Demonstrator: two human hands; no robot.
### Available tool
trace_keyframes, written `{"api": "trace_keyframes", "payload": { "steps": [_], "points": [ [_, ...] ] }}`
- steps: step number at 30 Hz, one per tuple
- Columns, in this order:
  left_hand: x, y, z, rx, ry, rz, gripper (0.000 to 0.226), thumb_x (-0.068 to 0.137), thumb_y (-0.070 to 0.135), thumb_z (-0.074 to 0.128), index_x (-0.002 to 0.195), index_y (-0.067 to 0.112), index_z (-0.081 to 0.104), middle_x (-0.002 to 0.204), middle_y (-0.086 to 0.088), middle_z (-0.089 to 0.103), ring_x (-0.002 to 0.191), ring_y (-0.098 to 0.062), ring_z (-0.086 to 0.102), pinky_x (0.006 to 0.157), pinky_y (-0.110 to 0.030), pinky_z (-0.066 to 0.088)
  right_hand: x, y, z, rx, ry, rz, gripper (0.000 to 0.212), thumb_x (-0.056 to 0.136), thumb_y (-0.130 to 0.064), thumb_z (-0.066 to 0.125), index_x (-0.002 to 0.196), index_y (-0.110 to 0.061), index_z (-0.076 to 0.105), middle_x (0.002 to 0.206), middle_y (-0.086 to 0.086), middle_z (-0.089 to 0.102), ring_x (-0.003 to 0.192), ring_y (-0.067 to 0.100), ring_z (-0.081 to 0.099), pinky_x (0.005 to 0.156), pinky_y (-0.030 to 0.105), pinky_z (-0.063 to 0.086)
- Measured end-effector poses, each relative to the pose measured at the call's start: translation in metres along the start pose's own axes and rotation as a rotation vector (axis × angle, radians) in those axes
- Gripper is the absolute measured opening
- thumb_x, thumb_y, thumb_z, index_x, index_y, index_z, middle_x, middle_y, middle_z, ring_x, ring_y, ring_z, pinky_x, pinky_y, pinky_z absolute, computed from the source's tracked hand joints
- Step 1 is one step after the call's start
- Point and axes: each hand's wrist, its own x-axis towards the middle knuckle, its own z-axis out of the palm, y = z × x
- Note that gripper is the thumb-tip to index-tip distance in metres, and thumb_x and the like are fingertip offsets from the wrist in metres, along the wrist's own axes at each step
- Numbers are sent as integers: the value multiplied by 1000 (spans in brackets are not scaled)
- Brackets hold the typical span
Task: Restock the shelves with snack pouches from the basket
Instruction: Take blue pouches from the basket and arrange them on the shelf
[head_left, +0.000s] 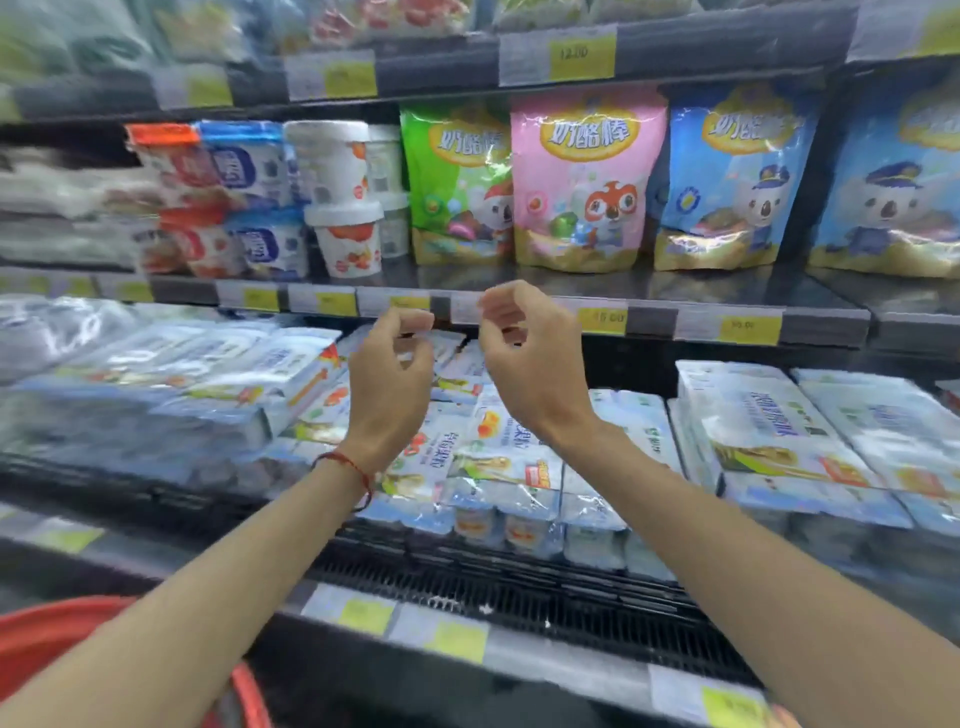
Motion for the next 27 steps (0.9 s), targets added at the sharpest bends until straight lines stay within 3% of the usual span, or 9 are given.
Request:
{"api": "trace_keyframes", "payload": {
  "steps": [5,8,15,20,27],
  "points": [
    [-46,-47,-68,14,14,-161,29,93,7,55,115,24,59,110,8,65,97,-5,62,71,-9,45,-60,-25,69,118,-245,27,19,89,-10,62,107,-15,66,94,-5,68,87,11,64,76,36,57],
    [-76,-71,-109,78,68,-231,31,90,3,56,115,21,62,104,13,67,89,2,64,69,-11,49,-94,-37,107,195,-385,35,18,87,-15,62,105,-14,67,94,-4,69,86,14,65,76,37,56],
    [-158,-115,-200,234,270,-367,31,88,0,56,109,21,64,100,12,69,88,1,64,72,-7,45,-172,-68,182,325,-803,-28,21,88,-9,65,107,-17,69,91,-8,69,84,4,64,74,19,51],
    [-225,-138,-258,351,320,-513,34,86,-3,57,108,21,64,101,11,69,87,0,65,72,-5,43,-227,-93,229,331,-1091,-160,24,87,-13,68,111,-16,70,93,-7,72,84,5,64,74,13,45],
    [-317,-172,-326,491,292,-742,32,85,-3,58,104,22,65,100,10,70,82,7,62,72,-2,41,-306,-119,280,275,-1383,-216,22,89,-21,63,109,-15,70,91,-8,68,86,14,66,81,35,54]
  ]
}}
